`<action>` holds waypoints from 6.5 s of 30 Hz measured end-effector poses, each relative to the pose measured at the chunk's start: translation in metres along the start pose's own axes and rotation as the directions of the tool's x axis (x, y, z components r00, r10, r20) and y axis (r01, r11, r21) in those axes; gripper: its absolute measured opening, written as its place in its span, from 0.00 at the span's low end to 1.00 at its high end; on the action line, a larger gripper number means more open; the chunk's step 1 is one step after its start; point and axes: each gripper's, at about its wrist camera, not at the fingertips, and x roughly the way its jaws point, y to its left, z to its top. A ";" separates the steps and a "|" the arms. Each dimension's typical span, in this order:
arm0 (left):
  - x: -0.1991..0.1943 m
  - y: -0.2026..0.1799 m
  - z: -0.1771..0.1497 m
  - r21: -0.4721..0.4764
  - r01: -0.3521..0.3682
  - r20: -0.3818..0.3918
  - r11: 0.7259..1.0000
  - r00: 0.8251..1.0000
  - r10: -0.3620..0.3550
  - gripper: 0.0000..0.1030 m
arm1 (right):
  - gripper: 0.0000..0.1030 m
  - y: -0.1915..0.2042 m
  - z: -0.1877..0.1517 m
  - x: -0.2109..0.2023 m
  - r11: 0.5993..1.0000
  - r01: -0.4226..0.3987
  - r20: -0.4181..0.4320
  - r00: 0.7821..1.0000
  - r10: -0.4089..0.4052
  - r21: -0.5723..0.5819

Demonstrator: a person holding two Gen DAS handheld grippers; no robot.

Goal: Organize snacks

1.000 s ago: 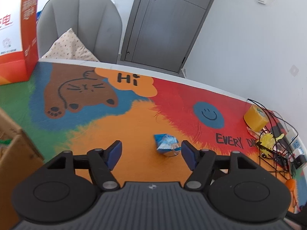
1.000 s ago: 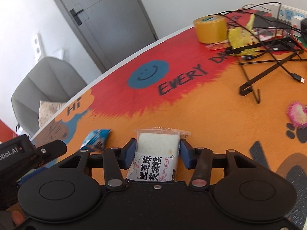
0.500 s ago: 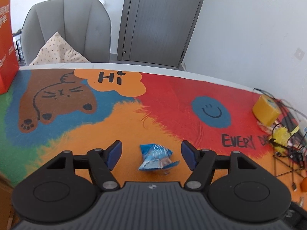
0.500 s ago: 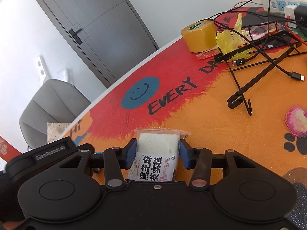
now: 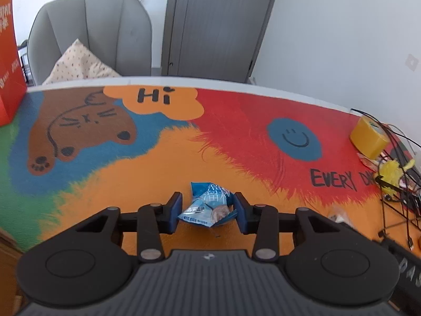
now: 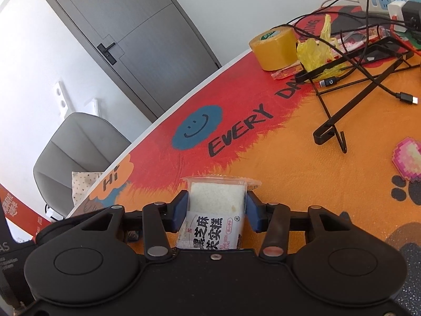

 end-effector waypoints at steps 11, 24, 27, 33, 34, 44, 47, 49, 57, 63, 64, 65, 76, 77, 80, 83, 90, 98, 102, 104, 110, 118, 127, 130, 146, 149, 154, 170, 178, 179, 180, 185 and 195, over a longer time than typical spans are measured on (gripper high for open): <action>-0.065 0.027 -0.011 -0.041 0.055 0.063 0.998 0.997 -0.052 0.39 | 0.45 0.005 -0.013 -0.035 0.997 -0.053 0.027 0.998 0.052 0.048; -0.141 0.063 -0.028 -0.053 0.082 0.160 0.995 0.984 -0.072 0.39 | 0.45 0.012 -0.039 -0.081 0.991 -0.120 0.067 0.991 0.116 0.066; -0.156 0.074 -0.031 -0.066 0.099 0.172 0.993 0.981 -0.086 0.39 | 0.45 0.017 -0.044 -0.092 0.982 -0.174 0.055 0.984 0.170 0.074; -0.187 0.095 -0.033 -0.070 0.124 0.204 0.990 0.973 -0.108 0.39 | 0.45 0.042 -0.054 -0.111 0.972 -0.232 0.062 0.971 0.230 0.022; -0.193 0.099 -0.034 -0.075 0.133 0.207 0.988 0.972 -0.115 0.39 | 0.45 0.048 -0.056 -0.113 0.970 -0.242 0.060 0.969 0.241 0.003; -0.235 0.140 -0.039 -0.090 0.133 0.266 0.987 0.958 -0.104 0.39 | 0.45 0.094 -0.077 -0.126 0.949 -0.298 0.027 0.953 0.302 -0.103; -0.241 0.154 -0.040 -0.110 0.139 0.272 0.984 0.956 -0.105 0.39 | 0.45 0.108 -0.083 -0.130 0.943 -0.306 0.021 0.950 0.312 -0.132; -0.245 0.164 -0.042 -0.122 0.136 0.279 0.983 0.955 -0.097 0.40 | 0.45 0.117 -0.087 -0.132 0.938 -0.313 0.014 0.948 0.319 -0.146; -0.246 0.206 -0.050 -0.177 0.135 0.267 0.975 0.960 -0.085 0.40 | 0.45 0.149 -0.103 -0.134 0.920 -0.332 -0.015 0.942 0.336 -0.207; -0.240 0.231 -0.064 -0.207 0.129 0.232 0.970 0.969 -0.080 0.40 | 0.45 0.172 -0.117 -0.132 0.910 -0.338 -0.041 0.940 0.339 -0.242; -0.239 0.234 -0.066 -0.207 0.129 0.225 0.970 0.971 -0.082 0.41 | 0.45 0.175 -0.120 -0.131 0.908 -0.340 -0.047 0.940 0.339 -0.246; -0.239 0.238 -0.068 -0.213 0.128 0.217 0.969 0.973 -0.080 0.41 | 0.45 0.179 -0.123 -0.131 0.906 -0.342 -0.052 0.939 0.340 -0.251; -0.250 0.273 -0.079 -0.257 0.125 0.226 0.958 0.972 -0.066 0.57 | 0.45 0.207 -0.142 -0.137 0.881 -0.362 -0.094 0.932 0.350 -0.304; -0.250 0.275 -0.079 -0.261 0.125 0.227 0.957 0.972 -0.064 0.58 | 0.45 0.208 -0.143 -0.136 0.880 -0.365 -0.099 0.931 0.352 -0.304; -0.251 0.281 -0.081 -0.278 0.126 0.227 0.952 0.972 -0.062 0.62 | 0.45 0.213 -0.145 -0.135 0.876 -0.376 -0.116 0.927 0.358 -0.302; -0.251 0.285 -0.082 -0.288 0.122 0.228 0.950 0.972 -0.055 0.63 | 0.46 0.218 -0.149 -0.134 0.868 -0.397 -0.142 0.918 0.370 -0.300; -0.253 0.288 -0.081 -0.295 0.121 0.233 0.948 0.971 -0.051 0.69 | 0.63 0.218 -0.149 -0.141 0.862 -0.404 -0.144 0.915 0.377 -0.306; -0.258 0.280 -0.084 -0.264 0.121 0.245 0.957 0.968 -0.055 0.79 | 0.71 0.187 -0.135 -0.153 0.890 -0.346 -0.101 0.938 0.331 -0.298; -0.259 0.271 -0.085 -0.234 0.119 0.243 0.965 0.968 -0.061 0.84 | 0.74 0.170 -0.132 -0.157 0.902 -0.316 -0.091 0.949 0.302 -0.294; -0.259 0.266 -0.086 -0.216 0.125 0.242 0.968 0.968 -0.071 0.86 | 0.76 0.161 -0.131 -0.159 0.909 -0.297 -0.078 0.955 0.287 -0.293; -0.261 0.247 -0.088 -0.157 0.114 0.236 0.981 0.969 -0.075 0.91 | 0.82 0.135 -0.124 -0.171 0.924 -0.256 -0.039 0.966 0.256 -0.284; -0.274 0.226 -0.093 -0.092 0.108 0.256 0.990 0.963 -0.082 0.96 | 0.95 0.109 -0.117 -0.194 0.935 -0.220 0.012 0.972 0.233 -0.278; -0.302 0.211 -0.095 0.008 0.106 0.307 0.994 0.946 -0.103 1.00 | 1.00 0.094 -0.109 -0.226 0.936 -0.189 0.065 0.974 0.217 -0.298; -0.308 0.209 -0.097 0.024 0.113 0.304 0.993 0.946 -0.115 1.00 | 1.00 0.091 -0.109 -0.235 0.936 -0.176 0.074 0.975 0.207 -0.306; -0.349 0.230 -0.109 0.113 0.050 0.329 0.992 0.941 -0.085 1.00 | 1.00 0.082 -0.114 -0.282 0.908 -0.083 0.117 0.983 0.143 -0.410; -0.355 0.235 -0.114 0.156 0.040 0.332 0.987 0.939 -0.090 1.00 | 1.00 0.082 -0.118 -0.292 0.895 -0.082 0.119 0.982 0.148 -0.439; -0.361 0.251 -0.126 0.150 0.031 0.318 0.988 0.945 -0.078 1.00 | 1.00 0.078 -0.123 -0.310 0.875 -0.078 0.121 0.981 0.153 -0.477; -0.378 0.262 -0.146 0.158 0.053 0.310 0.986 0.945 -0.100 1.00 | 1.00 0.061 -0.136 -0.345 0.862 -0.098 0.104 0.980 0.171 -0.498; -0.381 0.256 -0.147 0.170 0.063 0.311 0.984 0.943 -0.114 1.00 | 1.00 0.061 -0.137 -0.345 0.860 -0.107 0.102 0.978 0.181 -0.500; -0.380 0.256 -0.147 0.169 0.066 0.309 0.983 0.944 -0.116 1.00 | 1.00 0.061 -0.137 -0.346 0.859 -0.106 0.103 0.978 0.181 -0.501; -0.380 0.255 -0.147 0.169 0.068 0.308 0.983 0.944 -0.118 1.00 | 1.00 0.060 -0.137 -0.346 0.859 -0.105 0.105 0.978 0.181 -0.501; -0.379 0.253 -0.148 0.178 0.068 0.304 0.982 0.945 -0.121 1.00 | 1.00 0.060 -0.137 -0.347 0.862 -0.105 0.110 0.977 0.183 -0.495; -0.379 0.253 -0.149 0.173 0.074 0.297 0.982 0.947 -0.124 1.00 | 1.00 0.066 -0.141 -0.346 0.854 -0.114 0.102 0.976 0.191 -0.507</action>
